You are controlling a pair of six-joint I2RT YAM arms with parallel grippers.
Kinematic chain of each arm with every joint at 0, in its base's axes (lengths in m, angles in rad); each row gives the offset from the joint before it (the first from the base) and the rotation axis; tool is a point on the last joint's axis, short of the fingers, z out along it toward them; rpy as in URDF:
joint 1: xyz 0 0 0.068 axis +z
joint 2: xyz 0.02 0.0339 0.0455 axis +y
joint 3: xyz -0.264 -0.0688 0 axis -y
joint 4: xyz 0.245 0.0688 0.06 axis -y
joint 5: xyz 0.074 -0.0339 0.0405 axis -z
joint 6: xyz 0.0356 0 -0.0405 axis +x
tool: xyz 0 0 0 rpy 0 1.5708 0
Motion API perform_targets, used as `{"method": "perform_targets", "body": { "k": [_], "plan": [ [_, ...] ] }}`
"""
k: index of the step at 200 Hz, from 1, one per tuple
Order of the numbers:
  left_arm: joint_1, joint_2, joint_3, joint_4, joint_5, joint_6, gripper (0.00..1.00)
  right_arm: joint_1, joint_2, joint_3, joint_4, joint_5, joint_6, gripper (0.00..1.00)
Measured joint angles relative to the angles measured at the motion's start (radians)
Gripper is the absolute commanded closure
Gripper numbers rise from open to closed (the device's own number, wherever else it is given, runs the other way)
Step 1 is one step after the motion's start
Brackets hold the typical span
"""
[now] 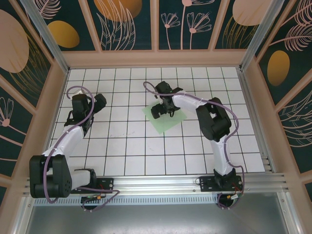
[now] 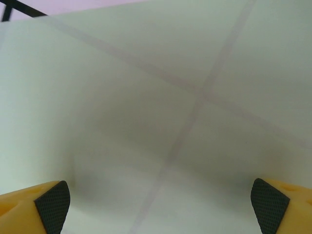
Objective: Fold a paper plane with a square sheet of paper (pick it up from the middle)
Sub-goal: Fold the square sheet of paper in half at the center of the table.
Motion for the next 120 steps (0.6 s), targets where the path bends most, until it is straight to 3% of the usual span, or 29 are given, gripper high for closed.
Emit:
{"method": "perform_targets", "body": {
  "k": [66, 120],
  "plan": [
    [0.000, 0.005, 0.000, 0.003, 0.006, 0.000, 0.02, 0.000, 0.012, 0.004, -0.006, 0.011, -0.017, 0.03],
    [0.000, 0.016, 0.000, 0.006, 0.007, 0.000, 0.02, 0.000, 0.012, -0.011, 0.013, 0.019, -0.016, 0.09]
  ]
}}
